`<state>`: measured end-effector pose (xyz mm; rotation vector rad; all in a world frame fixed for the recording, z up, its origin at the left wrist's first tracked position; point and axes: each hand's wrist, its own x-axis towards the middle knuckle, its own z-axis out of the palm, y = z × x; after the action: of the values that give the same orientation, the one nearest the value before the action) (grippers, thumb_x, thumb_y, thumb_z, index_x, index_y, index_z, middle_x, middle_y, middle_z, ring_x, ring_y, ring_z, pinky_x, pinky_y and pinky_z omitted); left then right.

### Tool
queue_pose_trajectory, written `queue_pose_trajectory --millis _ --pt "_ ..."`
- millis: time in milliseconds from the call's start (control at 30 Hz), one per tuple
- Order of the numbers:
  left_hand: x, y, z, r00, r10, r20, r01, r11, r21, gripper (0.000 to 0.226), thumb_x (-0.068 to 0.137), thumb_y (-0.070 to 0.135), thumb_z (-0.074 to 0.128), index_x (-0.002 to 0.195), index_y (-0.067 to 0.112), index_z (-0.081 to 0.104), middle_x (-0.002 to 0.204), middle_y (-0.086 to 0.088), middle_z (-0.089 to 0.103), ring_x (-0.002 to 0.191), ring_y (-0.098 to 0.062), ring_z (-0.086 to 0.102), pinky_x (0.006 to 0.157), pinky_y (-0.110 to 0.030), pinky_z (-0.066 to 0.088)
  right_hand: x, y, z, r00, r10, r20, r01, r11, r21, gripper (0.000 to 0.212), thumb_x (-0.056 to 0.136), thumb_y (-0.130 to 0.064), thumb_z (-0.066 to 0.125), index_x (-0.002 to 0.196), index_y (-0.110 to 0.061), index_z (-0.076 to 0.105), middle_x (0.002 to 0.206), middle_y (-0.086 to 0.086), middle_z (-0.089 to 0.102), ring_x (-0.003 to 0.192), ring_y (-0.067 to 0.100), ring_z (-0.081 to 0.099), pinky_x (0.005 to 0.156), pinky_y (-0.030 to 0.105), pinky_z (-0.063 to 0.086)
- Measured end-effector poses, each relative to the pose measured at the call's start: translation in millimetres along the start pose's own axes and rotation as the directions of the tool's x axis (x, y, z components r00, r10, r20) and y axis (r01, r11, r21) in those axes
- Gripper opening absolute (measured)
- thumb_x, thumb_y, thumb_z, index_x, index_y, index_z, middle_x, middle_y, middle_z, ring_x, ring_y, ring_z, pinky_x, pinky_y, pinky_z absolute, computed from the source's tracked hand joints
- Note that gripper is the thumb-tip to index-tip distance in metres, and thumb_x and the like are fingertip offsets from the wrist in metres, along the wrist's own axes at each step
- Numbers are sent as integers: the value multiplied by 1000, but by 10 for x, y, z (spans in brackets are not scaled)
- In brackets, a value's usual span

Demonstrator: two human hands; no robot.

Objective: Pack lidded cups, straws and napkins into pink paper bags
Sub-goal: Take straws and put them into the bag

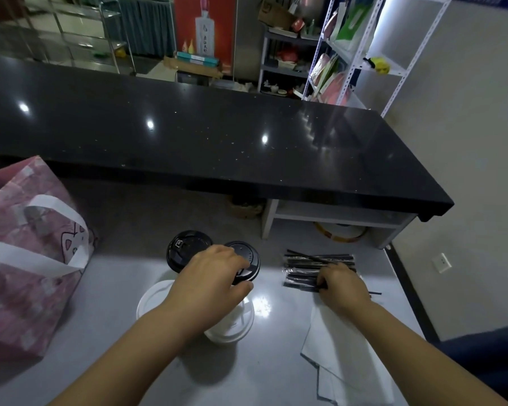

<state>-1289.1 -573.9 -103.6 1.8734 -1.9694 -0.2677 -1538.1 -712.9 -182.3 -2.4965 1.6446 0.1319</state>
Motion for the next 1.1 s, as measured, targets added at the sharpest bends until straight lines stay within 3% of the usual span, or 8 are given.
queue_pose_trajectory --millis 267,433,533,667,767,867,967,1100 --pt "102 83 -48 999 40 8 -40 999 5 29 86 44 50 106 27 61 99 12 58 102 -9 46 86 -26 38 -21 40 -104 1000 11 23 -15 988 154 16 76 -16 65 79 -29 57 91 0 56 83 20 53 65 25 37" --pt "108 91 -112 1000 7 10 -6 999 -41 41 86 40 53 126 30 49 120 10 57 113 -12 47 92 -28 39 18 -53 -321 996 -60 -58 74 955 286 18 77 -20 72 94 -26 70 77 -16 49 76 6 48 69 23 39" --pt "146 40 -134 999 -52 10 53 989 -135 66 86 36 57 144 29 25 140 8 44 125 -14 43 96 -30 39 40 -289 -566 992 -57 -116 104 881 461 11 76 -16 75 81 -25 71 71 -13 59 70 4 57 68 21 44" --pt "186 -35 -221 995 -93 -18 86 966 -244 79 86 34 59 147 29 9 145 7 33 123 -11 45 95 -35 44 -47 -721 -837 982 -106 -158 186 707 682 27 77 -7 74 66 -30 65 56 -16 64 52 -7 55 53 7 43" --pt "134 -125 -360 981 -143 -129 83 917 -390 74 86 31 60 146 30 16 126 17 48 99 4 54 84 -22 46 -140 -1087 -988 967 -155 -200 253 610 751 25 76 -4 74 68 -26 66 55 -13 63 51 -5 53 54 9 44" --pt "11 -259 -529 956 -167 -242 40 888 -458 52 87 25 61 135 28 42 93 22 54 83 9 54 69 -7 42 -221 -1461 -1105 950 -220 -221 310 588 747 21 78 -5 73 72 -24 67 62 -8 64 55 -1 56 56 12 46" --pt "-155 -423 -726 928 -198 -315 17 869 -495 29 87 21 62 115 26 57 83 14 57 77 2 58 68 -13 47 -263 -1830 -1186 938 -282 -201 333 573 749 7 81 -8 70 81 -15 69 70 -2 66 62 3 61 61 15 51" --pt "-428 -707 -1047 888 -243 -392 -26 823 -568 15 87 17 60 94 30 58 73 9 62 68 -2 63 61 -18 51 -289 -2416 -1292 903 -386 -188 389 548 741 5 82 -6 67 81 -11 69 68 -5 65 61 0 61 61 13 50"
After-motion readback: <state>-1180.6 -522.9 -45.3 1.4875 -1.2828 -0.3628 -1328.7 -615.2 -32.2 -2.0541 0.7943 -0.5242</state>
